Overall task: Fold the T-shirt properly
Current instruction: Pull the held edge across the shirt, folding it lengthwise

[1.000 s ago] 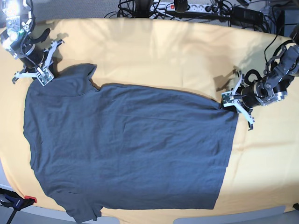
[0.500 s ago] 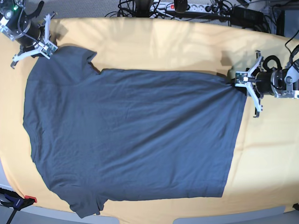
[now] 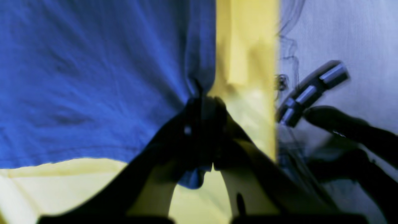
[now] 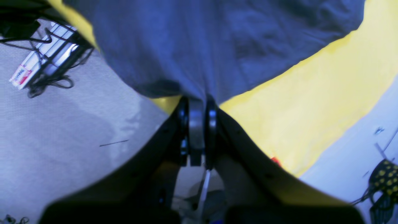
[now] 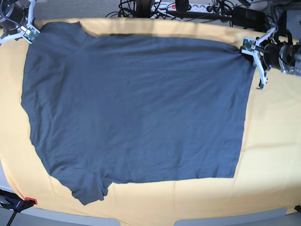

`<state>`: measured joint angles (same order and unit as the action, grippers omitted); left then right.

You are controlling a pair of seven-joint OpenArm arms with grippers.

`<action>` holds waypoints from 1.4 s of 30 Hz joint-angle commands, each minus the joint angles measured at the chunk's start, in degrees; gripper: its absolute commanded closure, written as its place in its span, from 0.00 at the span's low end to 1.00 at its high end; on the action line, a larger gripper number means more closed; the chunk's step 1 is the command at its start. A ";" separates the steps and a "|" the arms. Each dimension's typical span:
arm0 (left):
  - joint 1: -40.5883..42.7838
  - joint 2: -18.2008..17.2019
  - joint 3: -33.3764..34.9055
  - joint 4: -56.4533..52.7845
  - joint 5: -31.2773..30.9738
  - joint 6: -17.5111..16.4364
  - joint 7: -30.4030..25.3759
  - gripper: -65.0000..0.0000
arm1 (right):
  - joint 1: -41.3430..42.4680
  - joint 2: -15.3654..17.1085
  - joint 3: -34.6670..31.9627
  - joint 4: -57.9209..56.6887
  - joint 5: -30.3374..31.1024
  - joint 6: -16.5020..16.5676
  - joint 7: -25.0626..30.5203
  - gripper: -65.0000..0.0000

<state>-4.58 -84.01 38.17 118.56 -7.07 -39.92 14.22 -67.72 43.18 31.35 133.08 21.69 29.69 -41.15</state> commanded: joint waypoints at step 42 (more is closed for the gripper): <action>-6.91 25.35 -0.76 -18.58 20.98 30.86 1.33 1.00 | 66.69 1.57 -33.94 -40.00 -5.57 -1.60 13.14 1.00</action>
<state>-10.48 -57.65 38.15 99.46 13.58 -9.89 16.01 -1.98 43.48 -3.16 92.27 15.81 28.58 -28.93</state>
